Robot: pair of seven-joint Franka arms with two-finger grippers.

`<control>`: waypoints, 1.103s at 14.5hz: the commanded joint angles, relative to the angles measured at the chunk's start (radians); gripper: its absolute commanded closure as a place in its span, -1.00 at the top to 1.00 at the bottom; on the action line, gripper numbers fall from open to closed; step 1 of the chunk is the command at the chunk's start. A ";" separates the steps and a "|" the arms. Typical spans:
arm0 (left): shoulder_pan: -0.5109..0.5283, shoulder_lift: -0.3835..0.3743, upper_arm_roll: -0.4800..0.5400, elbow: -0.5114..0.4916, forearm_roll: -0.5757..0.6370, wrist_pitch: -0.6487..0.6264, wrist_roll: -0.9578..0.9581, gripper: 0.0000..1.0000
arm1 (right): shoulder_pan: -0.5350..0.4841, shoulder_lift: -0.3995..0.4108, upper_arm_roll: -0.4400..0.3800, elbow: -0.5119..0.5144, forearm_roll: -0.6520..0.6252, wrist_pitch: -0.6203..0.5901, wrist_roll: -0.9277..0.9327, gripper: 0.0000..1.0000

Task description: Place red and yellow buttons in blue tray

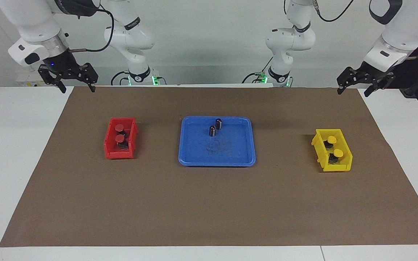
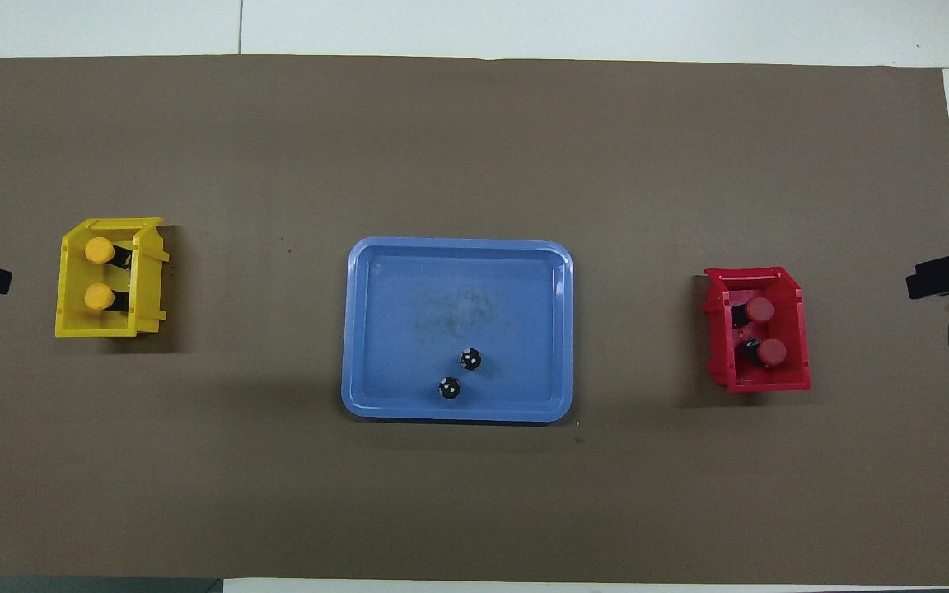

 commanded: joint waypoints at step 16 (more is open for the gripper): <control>0.116 -0.037 -0.085 -0.038 0.019 -0.024 0.005 1.00 | 0.024 -0.026 0.011 -0.078 0.012 0.100 0.054 1.00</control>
